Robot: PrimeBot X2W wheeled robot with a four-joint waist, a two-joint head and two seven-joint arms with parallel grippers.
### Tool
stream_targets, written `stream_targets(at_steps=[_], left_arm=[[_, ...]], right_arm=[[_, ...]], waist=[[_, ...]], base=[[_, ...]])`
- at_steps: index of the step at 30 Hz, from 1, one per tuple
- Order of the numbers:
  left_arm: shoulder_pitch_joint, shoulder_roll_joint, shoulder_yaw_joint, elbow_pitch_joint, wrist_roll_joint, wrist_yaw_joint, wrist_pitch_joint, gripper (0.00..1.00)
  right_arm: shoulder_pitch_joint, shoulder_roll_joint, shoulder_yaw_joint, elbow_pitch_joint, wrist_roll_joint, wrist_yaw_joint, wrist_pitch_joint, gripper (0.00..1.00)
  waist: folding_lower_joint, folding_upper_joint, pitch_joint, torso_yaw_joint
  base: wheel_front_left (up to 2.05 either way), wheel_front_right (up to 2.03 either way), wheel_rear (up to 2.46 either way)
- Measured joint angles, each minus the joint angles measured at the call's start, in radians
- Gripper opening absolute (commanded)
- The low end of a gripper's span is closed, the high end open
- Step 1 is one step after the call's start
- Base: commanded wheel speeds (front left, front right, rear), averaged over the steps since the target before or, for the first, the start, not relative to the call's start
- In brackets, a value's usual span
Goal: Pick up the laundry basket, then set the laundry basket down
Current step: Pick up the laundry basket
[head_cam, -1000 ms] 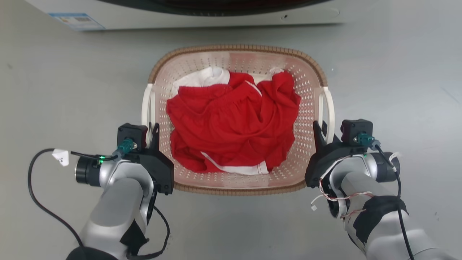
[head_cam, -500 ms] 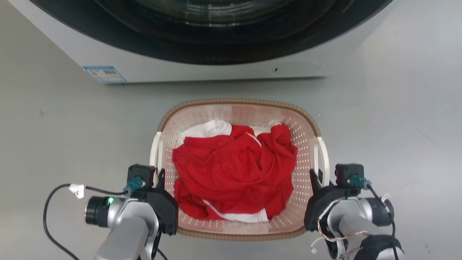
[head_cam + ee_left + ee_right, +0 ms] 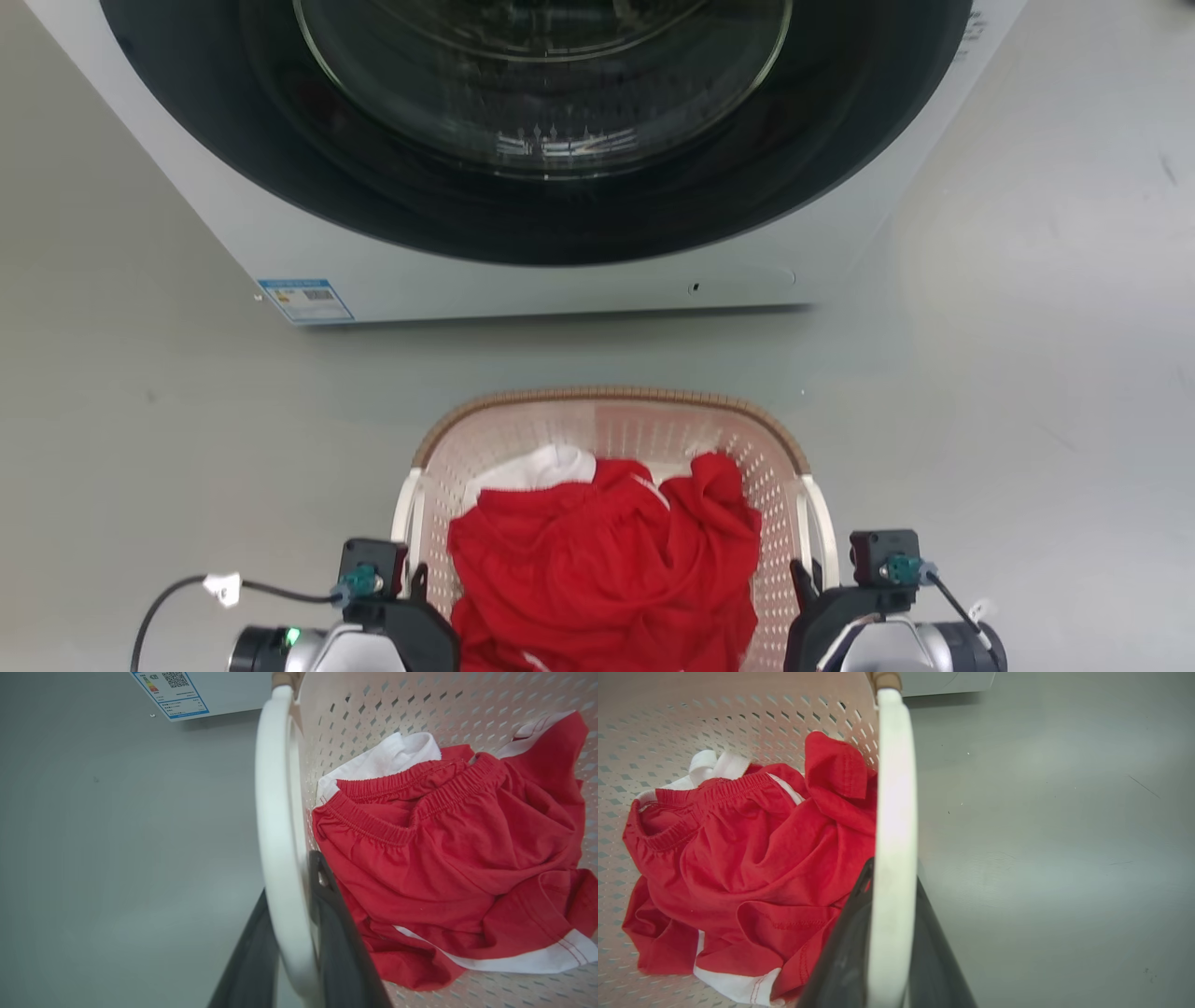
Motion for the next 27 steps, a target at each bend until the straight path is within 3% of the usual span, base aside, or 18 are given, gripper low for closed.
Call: stream_targets(at_steps=[16,27], left_arm=[[0.183,0.006,-0.064,-0.004,-0.092,0.006,0.053,0.0],[0.241,0.006,-0.102,-0.023,-0.118,0.014,0.091,0.0]], right_arm=[[0.142,0.0,0.095,-0.007,0.066,-0.001,0.085,0.0],[0.186,0.002,0.131,0.019,0.104,-0.001,0.146,0.0]], waist=[[0.0,-0.0001,-0.197,-0.019],[0.0,0.0,-0.269,-0.028]], base=[[0.0,0.0,0.0],[0.0,0.0,0.0]])
